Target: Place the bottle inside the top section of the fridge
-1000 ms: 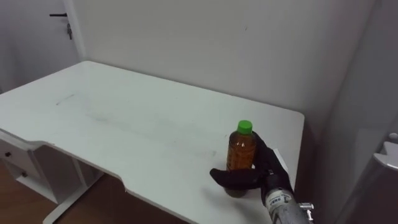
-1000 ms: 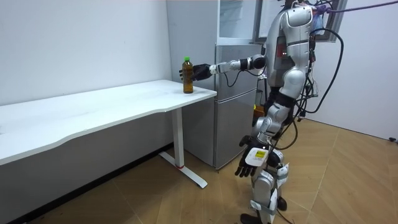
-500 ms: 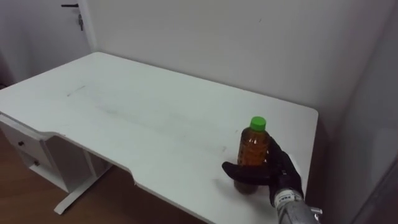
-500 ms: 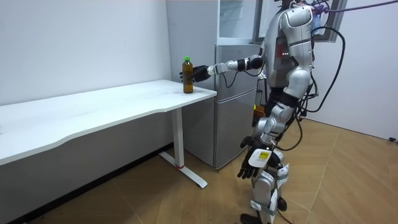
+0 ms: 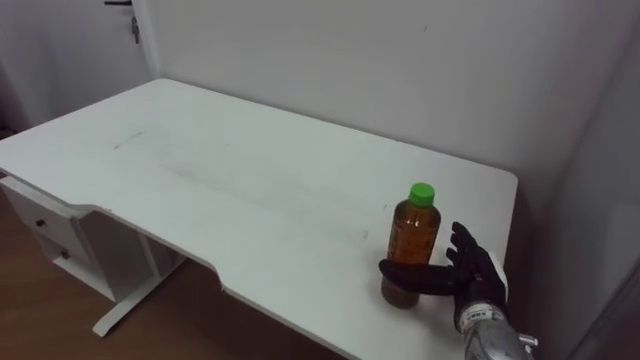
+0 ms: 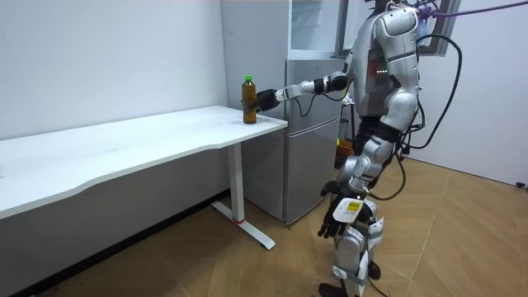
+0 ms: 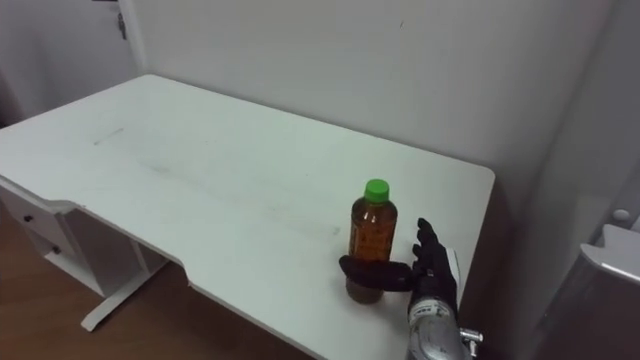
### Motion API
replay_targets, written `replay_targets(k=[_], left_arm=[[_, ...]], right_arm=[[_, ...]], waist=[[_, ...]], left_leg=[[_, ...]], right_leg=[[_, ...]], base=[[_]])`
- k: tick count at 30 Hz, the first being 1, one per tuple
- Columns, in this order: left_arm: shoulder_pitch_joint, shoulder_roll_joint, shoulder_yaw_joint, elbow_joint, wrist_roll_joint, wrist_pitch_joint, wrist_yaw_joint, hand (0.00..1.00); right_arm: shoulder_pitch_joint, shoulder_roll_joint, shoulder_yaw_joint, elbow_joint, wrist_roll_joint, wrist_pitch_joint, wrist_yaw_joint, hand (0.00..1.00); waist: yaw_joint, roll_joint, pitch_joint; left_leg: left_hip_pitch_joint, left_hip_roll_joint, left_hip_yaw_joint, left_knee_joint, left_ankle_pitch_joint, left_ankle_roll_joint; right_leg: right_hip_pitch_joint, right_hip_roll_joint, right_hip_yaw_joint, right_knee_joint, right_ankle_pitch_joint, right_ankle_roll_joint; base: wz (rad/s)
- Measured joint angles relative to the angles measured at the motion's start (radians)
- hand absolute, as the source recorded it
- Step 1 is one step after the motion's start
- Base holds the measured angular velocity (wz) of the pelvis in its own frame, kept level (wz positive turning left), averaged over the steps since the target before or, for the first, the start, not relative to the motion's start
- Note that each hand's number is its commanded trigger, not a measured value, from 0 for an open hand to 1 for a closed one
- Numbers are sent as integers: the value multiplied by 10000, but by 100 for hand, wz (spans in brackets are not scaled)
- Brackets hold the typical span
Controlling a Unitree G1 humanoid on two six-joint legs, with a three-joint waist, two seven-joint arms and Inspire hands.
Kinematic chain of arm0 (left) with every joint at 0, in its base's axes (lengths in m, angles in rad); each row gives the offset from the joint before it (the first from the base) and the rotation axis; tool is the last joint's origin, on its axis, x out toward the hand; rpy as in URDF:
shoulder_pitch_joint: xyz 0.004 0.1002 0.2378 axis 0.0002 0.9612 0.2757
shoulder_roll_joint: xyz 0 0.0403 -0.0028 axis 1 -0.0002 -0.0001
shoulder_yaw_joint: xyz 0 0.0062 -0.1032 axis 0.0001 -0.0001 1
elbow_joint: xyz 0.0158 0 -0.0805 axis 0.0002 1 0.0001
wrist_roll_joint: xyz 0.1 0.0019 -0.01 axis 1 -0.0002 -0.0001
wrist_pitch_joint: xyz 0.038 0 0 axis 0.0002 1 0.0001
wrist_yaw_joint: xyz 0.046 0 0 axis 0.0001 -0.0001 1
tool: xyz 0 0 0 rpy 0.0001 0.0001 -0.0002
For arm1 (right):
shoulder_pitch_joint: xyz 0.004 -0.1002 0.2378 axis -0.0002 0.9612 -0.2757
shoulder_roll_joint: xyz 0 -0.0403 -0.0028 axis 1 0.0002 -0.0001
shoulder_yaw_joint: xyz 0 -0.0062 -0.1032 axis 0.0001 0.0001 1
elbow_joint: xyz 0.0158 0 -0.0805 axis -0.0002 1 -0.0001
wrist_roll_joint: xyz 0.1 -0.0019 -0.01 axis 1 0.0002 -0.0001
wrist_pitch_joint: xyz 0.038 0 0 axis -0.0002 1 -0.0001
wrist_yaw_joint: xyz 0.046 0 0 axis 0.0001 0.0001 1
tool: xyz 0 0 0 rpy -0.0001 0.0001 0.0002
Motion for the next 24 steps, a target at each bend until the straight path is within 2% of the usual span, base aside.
replay_targets(k=[5,9,16,24], left_arm=[[0,0,0,0,0,-3,-13,0],[0,16,4,-64,-1,-14,-20,0],[-2,13,-22,-125,-232,-17,10,0],[-2,-8,-22,-112,-240,-78,44,0]], right_arm=[[0,-3,0,20,1,0,-2,0],[0,-1,17,144,4,0,23,0],[-206,-2,17,336,-41,-44,24,0],[-283,-1,17,559,-33,-347,-6,0]], waist=[[14,-16,10],[90,-93,67],[280,-92,70],[430,-48,100]], left_leg=[[-11,-50,-16,1,25,26],[-35,-95,-21,-1,40,53],[-223,-107,-94,11,84,54],[-246,-124,-231,14,86,54]], right_leg=[[4,-44,-35,1,-1,1],[-12,-87,-49,1,-2,6],[-166,-86,-122,6,4,15],[-152,-90,-223,8,4,15]], base=[[1],[0],[3],[3]])
